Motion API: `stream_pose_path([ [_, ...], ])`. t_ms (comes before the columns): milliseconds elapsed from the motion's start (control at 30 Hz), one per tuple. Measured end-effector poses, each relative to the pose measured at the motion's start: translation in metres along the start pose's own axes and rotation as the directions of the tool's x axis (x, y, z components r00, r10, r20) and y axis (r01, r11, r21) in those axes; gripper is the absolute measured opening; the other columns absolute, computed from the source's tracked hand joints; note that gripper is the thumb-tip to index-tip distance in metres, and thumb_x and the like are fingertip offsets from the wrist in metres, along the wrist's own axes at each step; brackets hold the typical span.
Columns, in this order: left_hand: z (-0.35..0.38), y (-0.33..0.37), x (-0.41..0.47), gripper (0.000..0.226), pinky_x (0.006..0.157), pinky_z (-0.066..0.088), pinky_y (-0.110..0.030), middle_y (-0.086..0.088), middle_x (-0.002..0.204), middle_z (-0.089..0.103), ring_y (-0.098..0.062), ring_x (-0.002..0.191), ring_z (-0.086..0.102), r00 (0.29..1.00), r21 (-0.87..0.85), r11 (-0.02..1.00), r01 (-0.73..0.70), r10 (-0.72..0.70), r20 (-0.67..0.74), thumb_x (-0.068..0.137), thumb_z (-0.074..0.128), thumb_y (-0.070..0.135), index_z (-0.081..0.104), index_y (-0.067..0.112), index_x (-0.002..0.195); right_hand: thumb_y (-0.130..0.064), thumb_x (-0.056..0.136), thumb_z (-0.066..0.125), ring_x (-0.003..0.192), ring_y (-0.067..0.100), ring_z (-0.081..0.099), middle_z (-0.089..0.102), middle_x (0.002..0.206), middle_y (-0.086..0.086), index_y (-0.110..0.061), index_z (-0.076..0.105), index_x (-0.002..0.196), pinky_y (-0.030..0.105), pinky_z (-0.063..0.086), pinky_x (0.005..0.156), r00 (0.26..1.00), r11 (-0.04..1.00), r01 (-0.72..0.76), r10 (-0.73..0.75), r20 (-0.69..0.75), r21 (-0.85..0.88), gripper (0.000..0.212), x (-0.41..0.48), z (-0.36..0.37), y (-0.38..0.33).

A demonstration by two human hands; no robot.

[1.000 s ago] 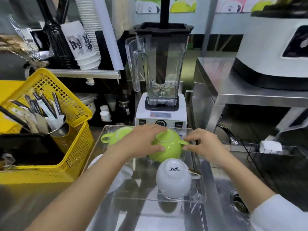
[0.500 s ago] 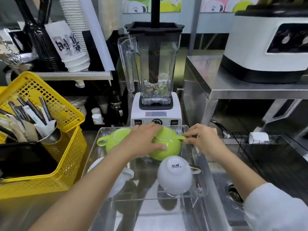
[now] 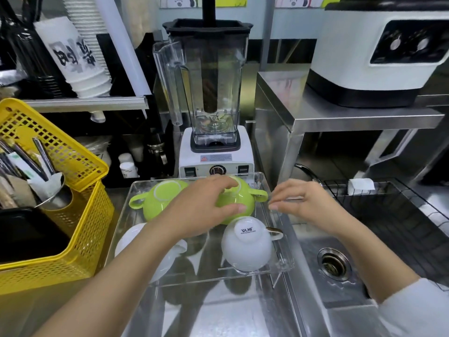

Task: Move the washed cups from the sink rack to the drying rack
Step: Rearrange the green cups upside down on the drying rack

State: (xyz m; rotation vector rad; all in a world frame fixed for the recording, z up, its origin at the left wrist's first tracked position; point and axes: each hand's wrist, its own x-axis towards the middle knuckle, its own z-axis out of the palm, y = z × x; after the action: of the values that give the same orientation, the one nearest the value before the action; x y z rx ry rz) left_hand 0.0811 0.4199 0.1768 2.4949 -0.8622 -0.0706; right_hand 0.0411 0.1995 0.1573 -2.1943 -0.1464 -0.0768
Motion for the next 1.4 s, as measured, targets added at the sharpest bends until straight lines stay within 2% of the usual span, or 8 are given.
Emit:
stream_pose_path([
  [267,0.023,0.015,-0.019,0.074,0.1,0.033,-0.033,0.007,0.126,0.052,-0.015,0.119,0.044,0.984,0.125,0.991,-0.053,0.03,0.175,0.064,0.058,0.07,0.044,0.03,0.126,-0.026,0.067,0.077,0.103,0.013,0.055,0.062,0.102,-0.012,-0.033,0.074,0.076,0.044,0.041,0.098,0.987,0.991,0.017,0.004,0.16,-0.135,0.012,-0.025,-0.001,0.004],
  [433,0.031,0.013,-0.023,0.063,0.099,0.032,-0.032,0.009,0.123,0.052,-0.013,0.116,0.044,0.986,0.077,0.996,-0.047,0.034,0.161,0.07,0.063,0.059,0.045,0.032,0.124,-0.029,0.067,0.076,0.103,0.011,0.052,0.058,0.096,-0.023,-0.046,0.066,0.081,0.051,0.033,0.101,0.992,0.979,0.05,-0.025,0.127,-0.198,0.024,-0.025,0.007,0.008],
  [667,0.033,0.01,-0.028,0.059,0.09,0.034,-0.027,0.009,0.118,0.053,-0.011,0.11,0.047,0.993,0.01,1.0,-0.023,0.022,0.112,0.07,0.065,0.057,0.047,0.03,0.12,-0.027,0.07,0.075,0.101,0.011,0.054,0.06,0.093,-0.021,-0.042,0.07,0.079,0.051,0.033,0.1,0.996,0.985,0.028,-0.015,0.082,-0.17,0.018,-0.024,0.012,0.01],
  [833,0.032,0.008,-0.027,0.063,0.094,0.037,-0.031,0.009,0.124,0.052,-0.012,0.114,0.047,0.987,-0.025,0.999,-0.032,0.036,0.154,0.072,0.065,0.053,0.045,0.029,0.126,-0.029,0.067,0.076,0.101,0.013,0.056,0.06,0.098,-0.02,-0.038,0.072,0.075,0.05,0.037,0.099,0.996,0.989,0.026,-0.013,0.086,-0.143,0.012,-0.028,0.013,0.013],
  [967,0.029,0.007,-0.031,0.067,0.104,0.023,-0.025,0.01,0.143,0.035,-0.01,0.131,0.031,0.992,-0.018,0.998,-0.065,0.067,0.105,0.076,0.059,0.056,0.037,0.031,0.133,-0.048,0.059,0.07,0.103,0.001,0.054,0.061,0.101,-0.021,-0.033,0.071,0.088,0.033,0.038,0.102,0.999,0.989,0.031,-0.026,0.035,-0.146,0.032,-0.03,0.012,0.002],
  [1100,0.01,-0.004,-0.039,0.058,0.1,0.028,-0.023,0.011,0.133,0.046,-0.009,0.124,0.039,0.998,-0.109,0.994,-0.022,0.016,-0.059,0.078,0.054,0.057,0.044,0.03,0.129,-0.034,0.069,0.074,0.098,0.002,0.057,0.066,0.102,-0.008,-0.024,0.07,0.093,0.017,0.042,0.086,0.989,0.985,0.129,-0.136,-0.056,-0.114,0.027,-0.027,0.017,-0.02],
  [1200,-0.008,-0.02,-0.048,0.051,0.092,0.027,-0.017,0.01,0.127,0.052,-0.009,0.119,0.044,0.99,-0.11,0.994,0.028,-0.043,-0.136,0.079,0.06,0.049,0.049,0.028,0.124,-0.028,0.071,0.07,0.09,-0.003,0.058,0.066,0.092,-0.013,-0.02,0.071,0.09,0.011,0.039,0.083,0.964,0.961,0.239,-0.251,-0.083,-0.136,0.02,-0.02,0.03,-0.036],
  [1400,-0.034,-0.063,-0.078,0.087,0.093,0.029,-0.025,0.013,0.115,0.039,-0.007,0.115,0.035,0.969,-0.056,0.971,0.231,-0.235,-0.08,0.049,0.052,0.08,0.046,0.032,0.122,-0.034,0.076,0.061,0.083,0.01,0.055,0.071,0.085,0.003,-0.016,0.072,0.086,0.035,0.042,0.079,0.908,0.842,0.416,-0.406,0.104,-0.344,0.024,-0.004,0.073,-0.069],
])
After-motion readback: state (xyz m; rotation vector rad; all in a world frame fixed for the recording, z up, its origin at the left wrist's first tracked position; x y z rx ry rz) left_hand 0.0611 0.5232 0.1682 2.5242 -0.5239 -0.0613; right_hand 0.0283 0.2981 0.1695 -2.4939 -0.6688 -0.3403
